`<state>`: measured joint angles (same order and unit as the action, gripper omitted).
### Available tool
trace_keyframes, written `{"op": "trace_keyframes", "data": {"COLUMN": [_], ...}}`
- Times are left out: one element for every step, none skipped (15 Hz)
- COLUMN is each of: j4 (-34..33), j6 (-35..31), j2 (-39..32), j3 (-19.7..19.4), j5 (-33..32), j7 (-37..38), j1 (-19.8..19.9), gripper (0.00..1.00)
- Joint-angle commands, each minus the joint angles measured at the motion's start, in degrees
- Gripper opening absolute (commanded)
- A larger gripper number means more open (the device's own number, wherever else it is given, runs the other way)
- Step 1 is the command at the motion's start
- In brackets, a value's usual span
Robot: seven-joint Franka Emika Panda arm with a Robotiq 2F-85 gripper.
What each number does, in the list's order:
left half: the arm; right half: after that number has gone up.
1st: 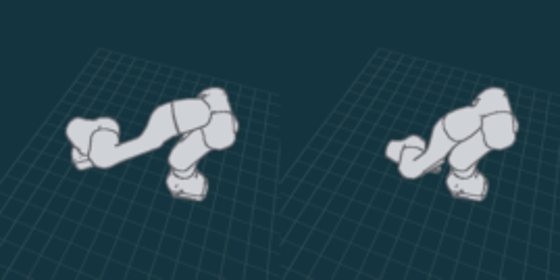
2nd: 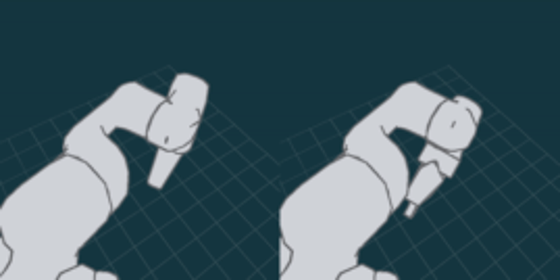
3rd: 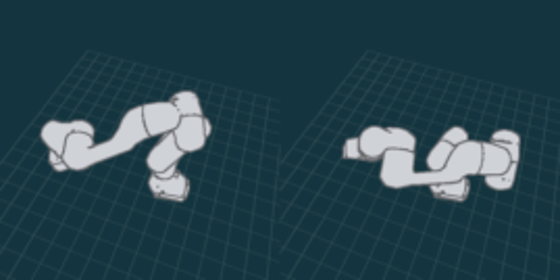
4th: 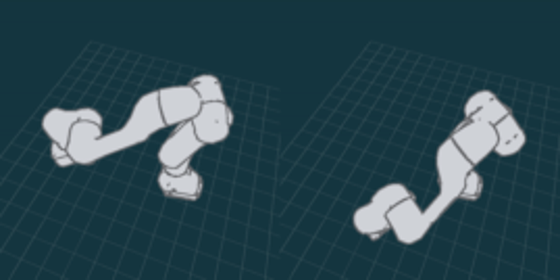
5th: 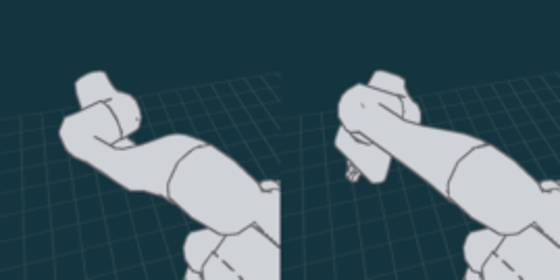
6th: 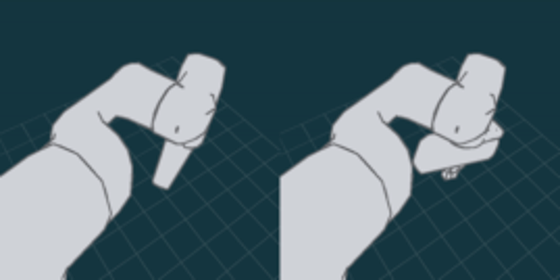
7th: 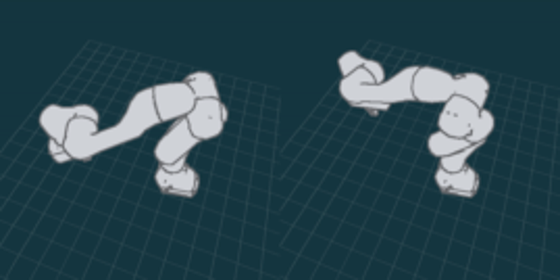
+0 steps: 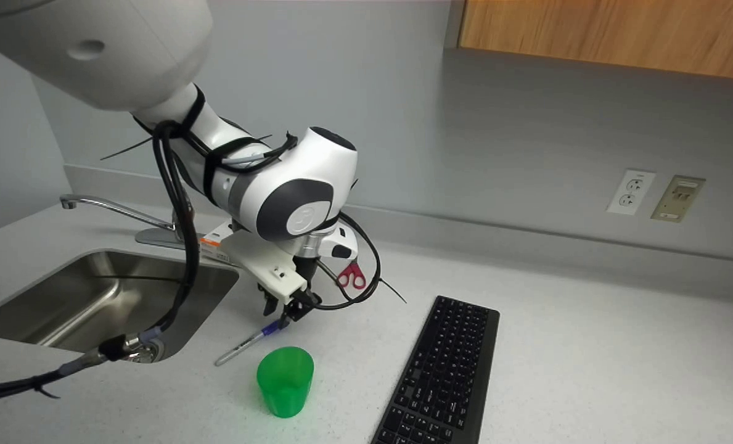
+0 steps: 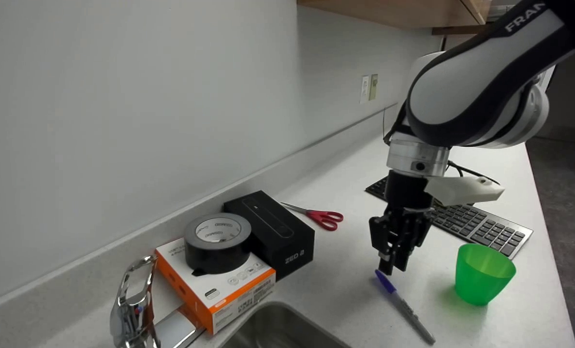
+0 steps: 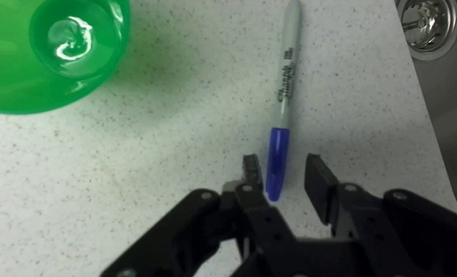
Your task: Remove the marker from the mug cup and place it on the table
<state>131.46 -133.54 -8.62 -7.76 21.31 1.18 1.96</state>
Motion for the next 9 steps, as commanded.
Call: {"op": "trace_keyframes", "data": {"j4": [-2.01,-2.17,-2.25,-2.35,-2.47,-2.56,-2.60,-2.65,-2.68], "j6": [0.00,0.01,0.02,0.05,0.09,0.14,0.19,0.25,0.28], "j2": [-1.49,-1.55,-1.58,-1.60,-1.64,-1.63,-1.59,-1.56,-1.52], "j3": [1.44,1.51,1.58,1.63,1.69,1.72,1.74,1.78,1.80], "j5": [-1.70,-1.91,-1.99,-2.01,-2.02,-2.01,-2.03,-1.99,-1.93], "j7": [0.36,0.42,0.41,0.42,0.41,0.41,0.43,0.41,0.45], "j1": [1.41,1.41,1.43,1.45,1.47,1.50,1.51,1.54,1.57], "gripper": [0.70,0.79,0.86,0.92,0.99,1.00,1.00,1.00,1.00]}}
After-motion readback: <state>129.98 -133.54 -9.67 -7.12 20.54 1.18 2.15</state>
